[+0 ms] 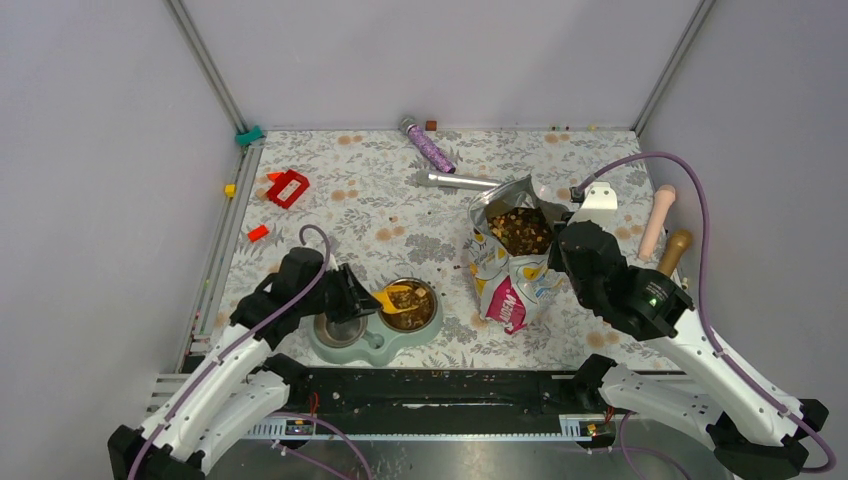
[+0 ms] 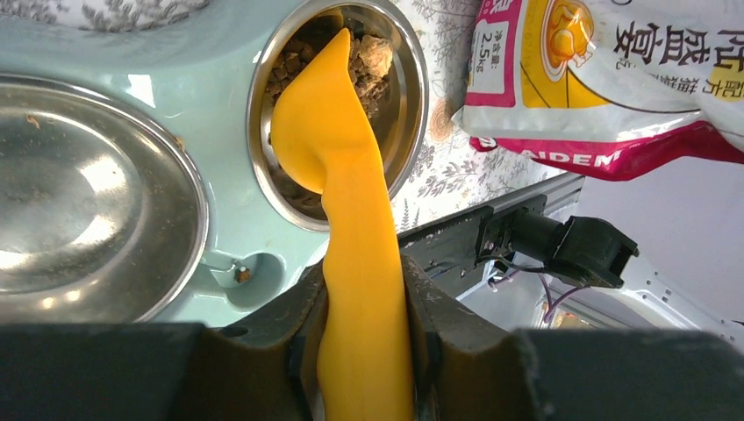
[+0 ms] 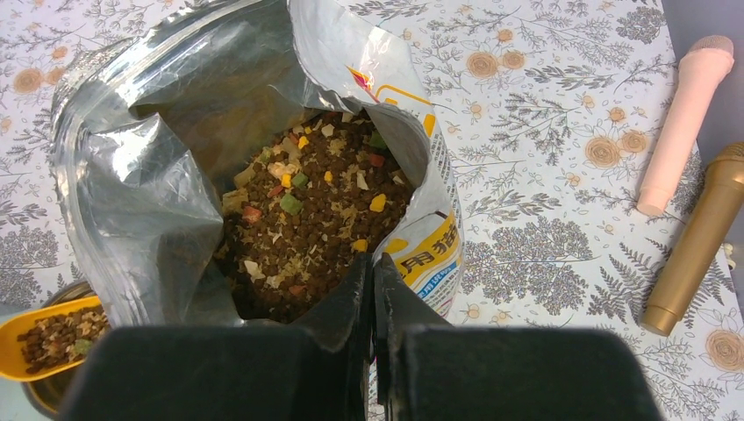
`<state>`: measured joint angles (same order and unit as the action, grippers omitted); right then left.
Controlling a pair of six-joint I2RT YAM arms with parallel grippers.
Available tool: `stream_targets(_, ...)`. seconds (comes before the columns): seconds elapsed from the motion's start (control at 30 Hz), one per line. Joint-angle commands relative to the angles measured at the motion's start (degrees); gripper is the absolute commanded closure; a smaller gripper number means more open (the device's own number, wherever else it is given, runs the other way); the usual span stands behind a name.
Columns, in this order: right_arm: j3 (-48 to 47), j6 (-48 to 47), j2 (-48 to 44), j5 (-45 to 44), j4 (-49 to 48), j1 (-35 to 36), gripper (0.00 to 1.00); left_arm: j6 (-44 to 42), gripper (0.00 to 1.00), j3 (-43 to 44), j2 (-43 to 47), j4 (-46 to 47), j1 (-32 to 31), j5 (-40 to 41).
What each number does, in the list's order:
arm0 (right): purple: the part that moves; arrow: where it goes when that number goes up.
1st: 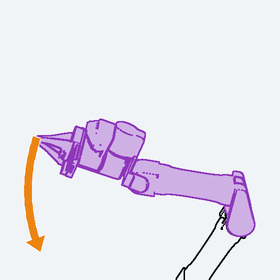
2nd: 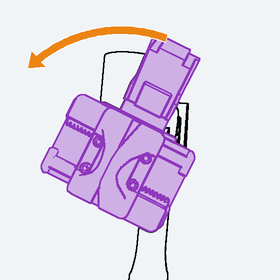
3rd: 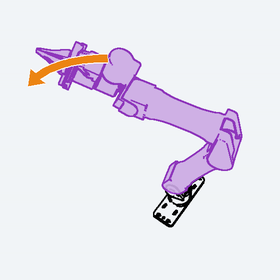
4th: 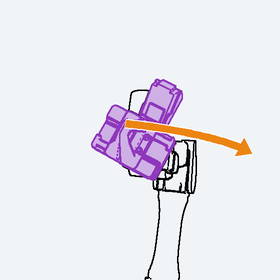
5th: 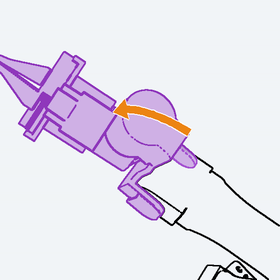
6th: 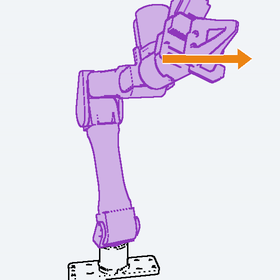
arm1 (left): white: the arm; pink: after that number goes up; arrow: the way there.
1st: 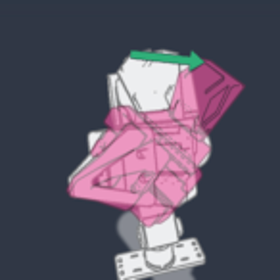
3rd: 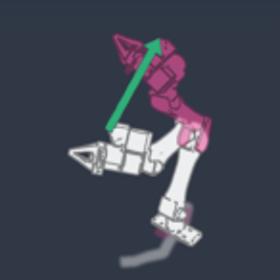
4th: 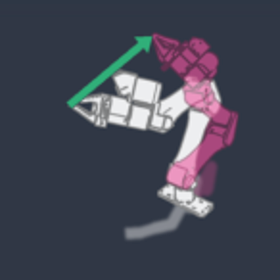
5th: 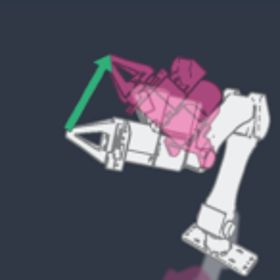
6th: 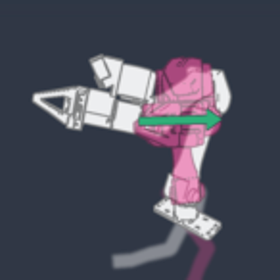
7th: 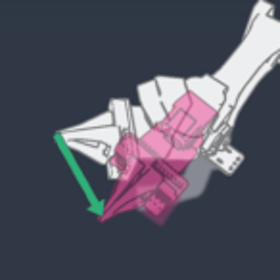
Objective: Serve the pet food
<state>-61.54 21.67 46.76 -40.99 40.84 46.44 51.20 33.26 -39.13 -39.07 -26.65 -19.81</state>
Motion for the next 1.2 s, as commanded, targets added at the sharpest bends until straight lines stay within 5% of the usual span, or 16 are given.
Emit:
stream_targets(0.0,-0.2,-1.0,-0.2,-3.7,-3.0,0.0,1.0,-2.0,1.0,1.8,-4.2,11.0,0.0,0.2)
stream_targets(0.17,-0.2,-1.3,-0.2,-3.5,-3.0,0.0,1.0,-5.5,1.0,7.0,-8.3,9.2,-0.1,1.9)
stream_targets(0.47,0.1,-1.5,0.3,-3.8,-3.0,0.0,1.0,-11.4,1.0,19.2,-12.2,-14.1,-1.1,1.3)
stream_targets(0.73,0.2,-1.8,0.8,-2.8,-3.0,0.0,1.0,-11.2,1.0,25.7,-13.9,-24.5,-5.9,7.3)
stream_targets(1.17,0.4,-1.8,-1.9,0.3,-3.0,0.0,1.0,-10.8,1.0,34.6,-16.1,-25.0,-8.7,10.1)
